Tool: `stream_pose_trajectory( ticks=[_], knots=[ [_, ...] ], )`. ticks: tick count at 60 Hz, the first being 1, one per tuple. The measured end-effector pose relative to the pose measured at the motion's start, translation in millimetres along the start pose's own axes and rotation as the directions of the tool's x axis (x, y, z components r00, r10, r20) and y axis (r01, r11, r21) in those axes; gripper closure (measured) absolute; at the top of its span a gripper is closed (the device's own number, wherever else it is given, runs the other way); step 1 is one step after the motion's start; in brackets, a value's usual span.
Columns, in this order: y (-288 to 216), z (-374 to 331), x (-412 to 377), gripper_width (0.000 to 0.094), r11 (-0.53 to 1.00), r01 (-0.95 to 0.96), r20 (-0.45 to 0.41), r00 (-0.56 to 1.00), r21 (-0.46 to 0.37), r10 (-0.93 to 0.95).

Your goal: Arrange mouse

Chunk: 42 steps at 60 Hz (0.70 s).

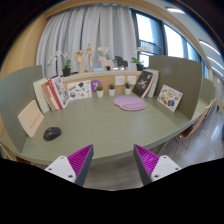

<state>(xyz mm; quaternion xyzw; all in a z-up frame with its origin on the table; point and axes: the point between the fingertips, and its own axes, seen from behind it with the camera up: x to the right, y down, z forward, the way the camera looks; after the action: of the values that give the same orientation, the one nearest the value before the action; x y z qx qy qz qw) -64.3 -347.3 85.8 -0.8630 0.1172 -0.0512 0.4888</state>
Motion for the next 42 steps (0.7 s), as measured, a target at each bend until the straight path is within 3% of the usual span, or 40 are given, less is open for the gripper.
stream_pose_trajectory(
  ticks=[11, 21, 30, 42],
  knots=[
    [54.7, 19.1, -124.6, 0.0131, 0.994, 0.038, 0.122, 0.992, -0.101, -0.025],
    [72.5, 43.2, -221.0, 0.0129, 0.986, 0.090, 0.211, 0.976, -0.140, -0.059],
    [69.9, 76.5, -284.2, 0.0127, 0.981, 0.119, 0.253, 0.964, -0.152, -0.078],
    [51.5, 124.4, -328.2, 0.0127, 0.977, 0.153, 0.246, 0.962, -0.146, -0.114]
  ],
)
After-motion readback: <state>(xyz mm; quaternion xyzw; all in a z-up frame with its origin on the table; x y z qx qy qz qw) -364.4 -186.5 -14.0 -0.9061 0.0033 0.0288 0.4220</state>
